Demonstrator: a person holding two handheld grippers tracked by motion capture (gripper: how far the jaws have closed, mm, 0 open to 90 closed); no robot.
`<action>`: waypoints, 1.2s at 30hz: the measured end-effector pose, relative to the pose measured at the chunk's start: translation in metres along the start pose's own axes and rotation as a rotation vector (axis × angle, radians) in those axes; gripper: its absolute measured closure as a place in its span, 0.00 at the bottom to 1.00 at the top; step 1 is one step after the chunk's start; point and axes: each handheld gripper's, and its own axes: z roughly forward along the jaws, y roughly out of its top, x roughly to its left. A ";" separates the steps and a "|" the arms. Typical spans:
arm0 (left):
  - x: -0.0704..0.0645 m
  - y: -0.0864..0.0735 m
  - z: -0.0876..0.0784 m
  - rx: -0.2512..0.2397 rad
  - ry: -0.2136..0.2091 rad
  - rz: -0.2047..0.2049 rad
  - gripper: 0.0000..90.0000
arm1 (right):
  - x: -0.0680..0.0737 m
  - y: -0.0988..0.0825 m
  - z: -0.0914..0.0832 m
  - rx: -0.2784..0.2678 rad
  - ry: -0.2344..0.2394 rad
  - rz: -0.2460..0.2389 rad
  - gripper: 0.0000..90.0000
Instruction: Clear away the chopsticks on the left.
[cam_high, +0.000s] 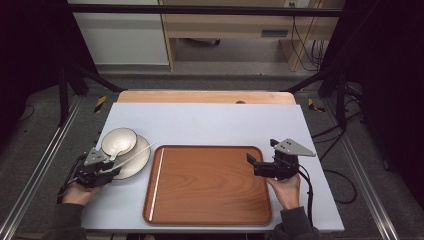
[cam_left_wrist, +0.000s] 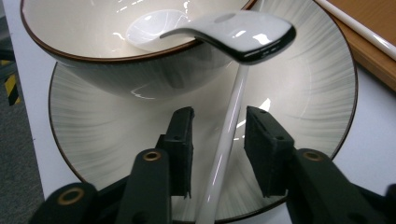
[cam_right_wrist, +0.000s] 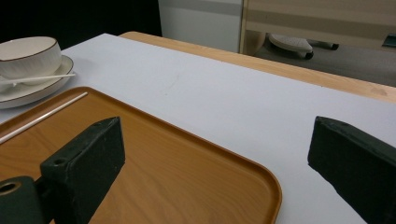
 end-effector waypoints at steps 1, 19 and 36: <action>-0.001 0.000 0.000 -0.006 -0.003 -0.006 0.73 | 0.000 0.000 0.000 0.002 0.001 -0.001 0.05; -0.004 0.004 -0.002 0.025 -0.044 0.013 0.90 | -0.001 -0.001 0.000 0.001 -0.001 0.002 0.05; -0.016 0.011 -0.011 -0.001 -0.065 0.019 0.93 | -0.002 -0.001 0.000 0.000 -0.003 -0.001 0.05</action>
